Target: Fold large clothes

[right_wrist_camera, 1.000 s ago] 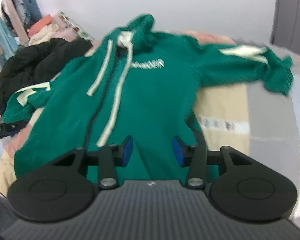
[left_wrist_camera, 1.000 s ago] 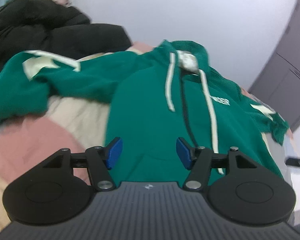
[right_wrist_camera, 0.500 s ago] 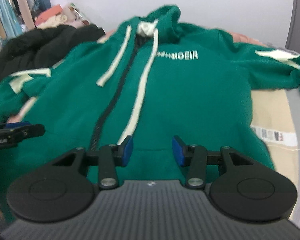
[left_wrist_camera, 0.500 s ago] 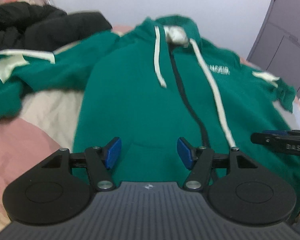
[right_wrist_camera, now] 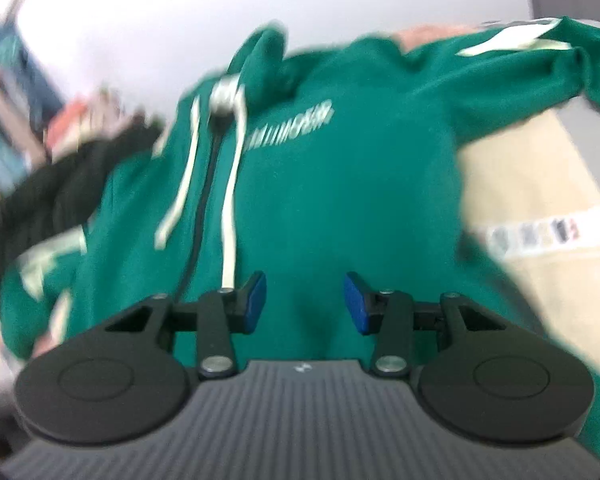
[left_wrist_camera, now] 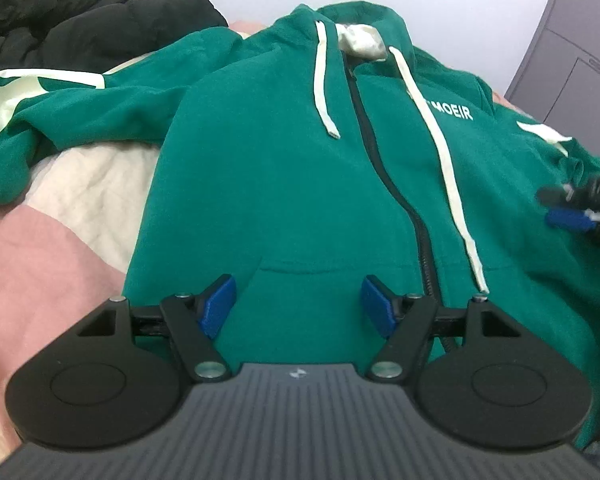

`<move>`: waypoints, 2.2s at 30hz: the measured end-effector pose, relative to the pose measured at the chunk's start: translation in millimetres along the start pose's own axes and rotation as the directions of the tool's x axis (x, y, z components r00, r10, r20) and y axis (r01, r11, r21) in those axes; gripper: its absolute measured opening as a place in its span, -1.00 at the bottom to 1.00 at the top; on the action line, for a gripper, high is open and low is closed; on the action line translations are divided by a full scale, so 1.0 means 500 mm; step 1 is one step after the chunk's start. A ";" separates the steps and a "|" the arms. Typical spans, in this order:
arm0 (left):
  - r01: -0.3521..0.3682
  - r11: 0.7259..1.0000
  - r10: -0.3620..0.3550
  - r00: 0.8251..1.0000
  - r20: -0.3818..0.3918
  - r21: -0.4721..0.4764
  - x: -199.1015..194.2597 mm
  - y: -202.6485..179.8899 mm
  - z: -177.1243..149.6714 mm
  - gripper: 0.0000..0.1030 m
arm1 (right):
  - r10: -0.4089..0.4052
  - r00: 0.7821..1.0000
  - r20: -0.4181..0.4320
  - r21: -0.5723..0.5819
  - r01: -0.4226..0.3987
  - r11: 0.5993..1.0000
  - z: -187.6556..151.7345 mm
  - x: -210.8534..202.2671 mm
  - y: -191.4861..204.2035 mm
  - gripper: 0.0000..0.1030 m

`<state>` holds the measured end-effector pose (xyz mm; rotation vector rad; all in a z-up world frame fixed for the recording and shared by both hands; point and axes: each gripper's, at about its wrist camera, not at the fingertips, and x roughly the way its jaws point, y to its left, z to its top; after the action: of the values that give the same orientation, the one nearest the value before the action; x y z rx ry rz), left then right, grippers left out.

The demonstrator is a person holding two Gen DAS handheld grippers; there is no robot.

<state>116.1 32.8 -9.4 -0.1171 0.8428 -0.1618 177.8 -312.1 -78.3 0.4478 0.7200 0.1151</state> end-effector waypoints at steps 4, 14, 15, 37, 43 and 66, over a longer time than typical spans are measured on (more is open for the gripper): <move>-0.002 0.999 0.002 1.000 0.011 -0.034 -0.008 0.007 -0.003 0.44 | -0.029 0.992 0.122 0.161 0.009 0.987 0.066 -0.014 -0.075 0.45; 0.024 0.992 -0.022 1.000 0.023 -0.125 -0.010 0.030 -0.002 0.44 | -0.222 0.955 0.197 0.413 0.124 0.902 0.152 0.051 -0.314 0.46; 0.023 0.991 -0.021 1.000 0.022 -0.129 -0.008 0.031 -0.002 0.44 | -0.228 0.952 0.204 0.446 0.117 0.887 0.155 0.057 -0.339 0.47; 0.086 0.908 -0.065 0.996 0.064 -0.409 0.042 0.076 0.051 0.54 | -0.415 0.736 0.535 0.635 -0.027 0.772 0.321 0.040 -0.704 0.48; 0.035 0.921 -0.019 0.999 0.045 -0.388 0.057 0.068 0.059 0.54 | -0.422 0.776 0.469 0.597 0.074 0.799 0.350 0.062 -0.732 0.06; -0.068 0.944 0.093 0.994 0.064 -0.322 -0.005 0.048 0.045 0.54 | -0.391 0.689 0.610 -0.007 0.498 0.867 0.410 -0.167 -0.332 -0.73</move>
<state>133.6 57.6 3.4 -0.3912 0.7886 0.0581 241.9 -555.8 36.4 0.1063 0.1714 -0.4178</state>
